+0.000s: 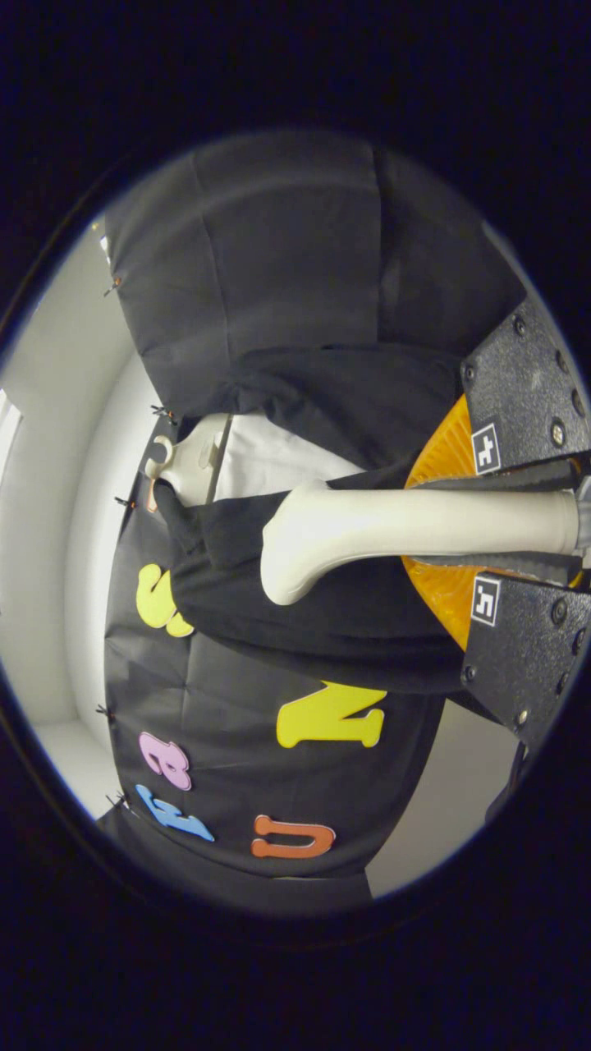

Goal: Iron the clothes twice with a garment steamer, once on the left side and once on the right side.

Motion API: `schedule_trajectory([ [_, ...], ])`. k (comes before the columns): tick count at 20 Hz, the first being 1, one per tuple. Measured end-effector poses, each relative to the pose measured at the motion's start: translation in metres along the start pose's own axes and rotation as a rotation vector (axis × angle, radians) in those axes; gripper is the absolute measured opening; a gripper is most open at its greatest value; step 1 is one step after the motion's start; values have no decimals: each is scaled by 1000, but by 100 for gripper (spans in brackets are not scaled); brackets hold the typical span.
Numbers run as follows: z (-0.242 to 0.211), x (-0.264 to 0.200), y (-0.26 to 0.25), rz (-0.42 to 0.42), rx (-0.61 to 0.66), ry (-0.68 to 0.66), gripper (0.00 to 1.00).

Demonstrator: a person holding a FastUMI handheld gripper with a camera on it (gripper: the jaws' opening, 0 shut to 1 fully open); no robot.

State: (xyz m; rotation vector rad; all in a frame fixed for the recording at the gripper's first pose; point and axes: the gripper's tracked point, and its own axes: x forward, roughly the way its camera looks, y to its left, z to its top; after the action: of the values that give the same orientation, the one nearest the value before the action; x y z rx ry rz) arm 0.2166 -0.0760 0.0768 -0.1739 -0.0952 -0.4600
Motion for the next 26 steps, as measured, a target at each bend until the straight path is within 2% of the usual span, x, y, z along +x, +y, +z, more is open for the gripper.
schedule_trajectory([
  [20,-159,-19,-18,-44,-78,267,32],
  [26,-187,-29,-16,-50,-117,305,32],
])
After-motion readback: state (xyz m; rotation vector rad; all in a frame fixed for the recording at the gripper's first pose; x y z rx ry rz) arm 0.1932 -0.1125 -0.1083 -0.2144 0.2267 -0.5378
